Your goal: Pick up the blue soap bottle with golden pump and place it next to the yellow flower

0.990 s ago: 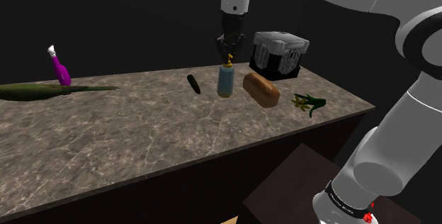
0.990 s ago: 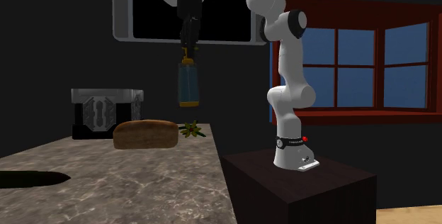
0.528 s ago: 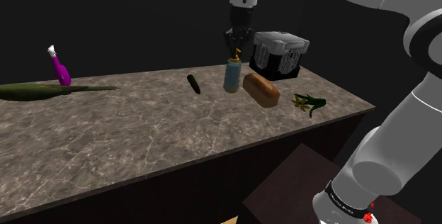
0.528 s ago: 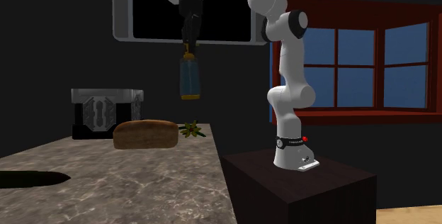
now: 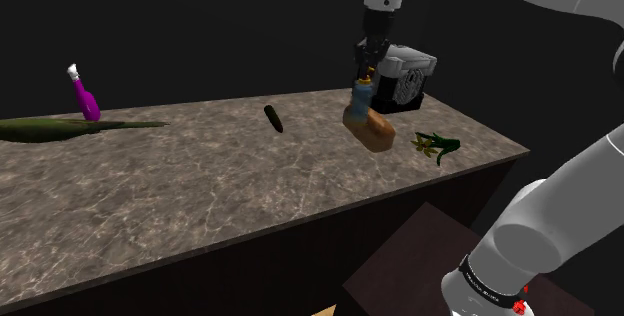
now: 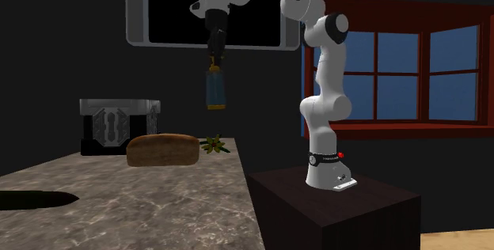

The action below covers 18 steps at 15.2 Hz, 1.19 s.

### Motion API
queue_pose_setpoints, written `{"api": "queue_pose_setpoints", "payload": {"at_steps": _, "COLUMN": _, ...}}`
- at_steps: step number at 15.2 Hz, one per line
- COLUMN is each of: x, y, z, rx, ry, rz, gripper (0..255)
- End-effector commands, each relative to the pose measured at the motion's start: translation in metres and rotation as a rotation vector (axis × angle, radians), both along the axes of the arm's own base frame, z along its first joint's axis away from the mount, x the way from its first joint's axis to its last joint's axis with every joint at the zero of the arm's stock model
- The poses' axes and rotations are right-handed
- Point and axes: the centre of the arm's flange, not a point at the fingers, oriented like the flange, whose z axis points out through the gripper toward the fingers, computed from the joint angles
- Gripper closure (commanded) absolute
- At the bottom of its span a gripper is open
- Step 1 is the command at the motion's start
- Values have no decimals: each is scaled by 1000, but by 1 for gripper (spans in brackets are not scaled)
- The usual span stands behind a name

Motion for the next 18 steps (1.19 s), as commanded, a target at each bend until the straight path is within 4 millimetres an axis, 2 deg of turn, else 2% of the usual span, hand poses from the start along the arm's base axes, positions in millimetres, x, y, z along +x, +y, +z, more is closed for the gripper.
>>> {"api": "queue_pose_setpoints", "payload": {"at_steps": 1, "x": -10, "y": -23, "z": -1, "rx": 0, "ry": 0, "rz": 2, "gripper": 255}}
{"api": "queue_pose_setpoints", "payload": {"at_steps": 18, "x": -93, "y": -231, "z": 0, "rx": 0, "ry": 0, "rz": 2, "gripper": 255}}
